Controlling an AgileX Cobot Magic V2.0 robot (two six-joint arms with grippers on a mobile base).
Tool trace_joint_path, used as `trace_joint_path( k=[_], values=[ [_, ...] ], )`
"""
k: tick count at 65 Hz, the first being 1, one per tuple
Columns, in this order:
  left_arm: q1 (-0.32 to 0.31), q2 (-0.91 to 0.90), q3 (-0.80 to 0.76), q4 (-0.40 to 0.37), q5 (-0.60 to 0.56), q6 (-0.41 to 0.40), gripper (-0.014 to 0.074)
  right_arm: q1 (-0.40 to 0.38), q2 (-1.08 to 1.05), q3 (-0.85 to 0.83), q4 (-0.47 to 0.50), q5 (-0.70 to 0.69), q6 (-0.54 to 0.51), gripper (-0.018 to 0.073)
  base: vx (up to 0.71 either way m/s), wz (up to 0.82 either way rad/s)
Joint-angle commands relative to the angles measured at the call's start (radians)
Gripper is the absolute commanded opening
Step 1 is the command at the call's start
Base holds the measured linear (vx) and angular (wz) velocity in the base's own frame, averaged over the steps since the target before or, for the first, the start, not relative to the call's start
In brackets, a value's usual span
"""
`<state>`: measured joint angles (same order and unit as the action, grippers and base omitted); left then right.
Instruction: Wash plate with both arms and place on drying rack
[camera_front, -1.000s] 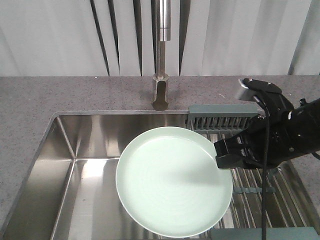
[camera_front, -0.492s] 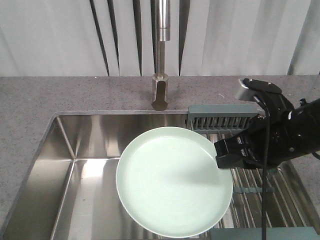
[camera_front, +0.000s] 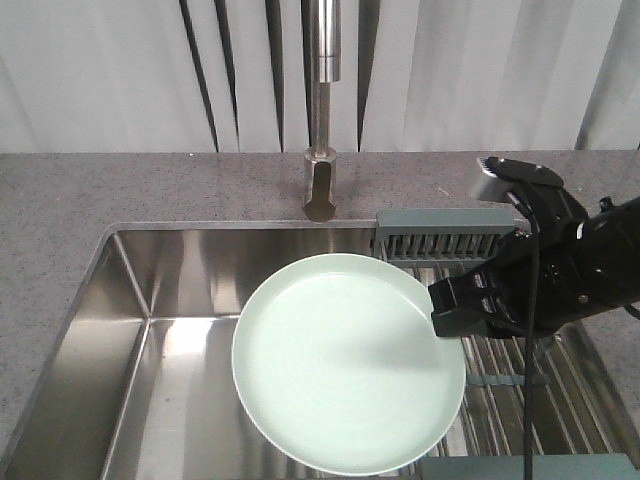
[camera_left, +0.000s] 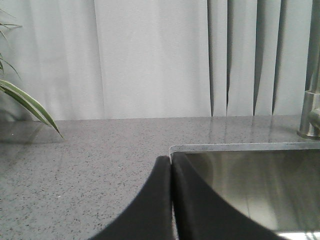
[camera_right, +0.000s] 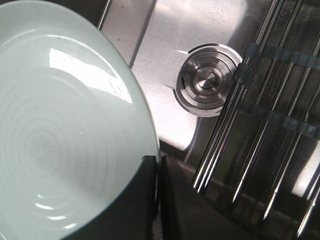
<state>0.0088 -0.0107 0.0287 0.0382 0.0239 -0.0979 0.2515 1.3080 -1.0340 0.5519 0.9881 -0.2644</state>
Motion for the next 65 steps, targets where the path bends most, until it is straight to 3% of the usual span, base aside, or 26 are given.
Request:
trace_joint_path(
  k=[1,25,36,43,55,65],
  values=[
    [-0.005,-0.015,-0.028,-0.002,-0.071,-0.007,-0.0006,0.000,-0.029,-0.027,0.037,-0.023,-0.010,-0.0001,0.00,0.00],
    [-0.005,-0.015,-0.028,-0.004,-0.094,-0.011,-0.0006,0.000,-0.029,-0.027,0.037,-0.023,-0.010,-0.0001,0.00,0.00],
    [-0.004,-0.006,-0.081,-0.029,-0.154,-0.104,-0.0006,0.000,-0.029,-0.027,0.037,-0.023,-0.010,-0.0001,0.00,0.00],
    [-0.004,0.050,-0.199,-0.029,-0.083,-0.103,-0.0006,0.000,-0.029,-0.027,0.037,-0.023,-0.010,-0.0001,0.00,0.00],
    [-0.004,0.266,-0.456,-0.027,0.161,-0.099,-0.0006,0.000,-0.029,-0.027,0.037,-0.023,-0.010,-0.0001,0.00,0.00],
    [-0.004,0.472,-0.623,-0.027,0.363,-0.020,-0.0006,0.000,-0.029,-0.027,0.037,-0.023,-0.010,-0.0001,0.00,0.00]
  ],
)
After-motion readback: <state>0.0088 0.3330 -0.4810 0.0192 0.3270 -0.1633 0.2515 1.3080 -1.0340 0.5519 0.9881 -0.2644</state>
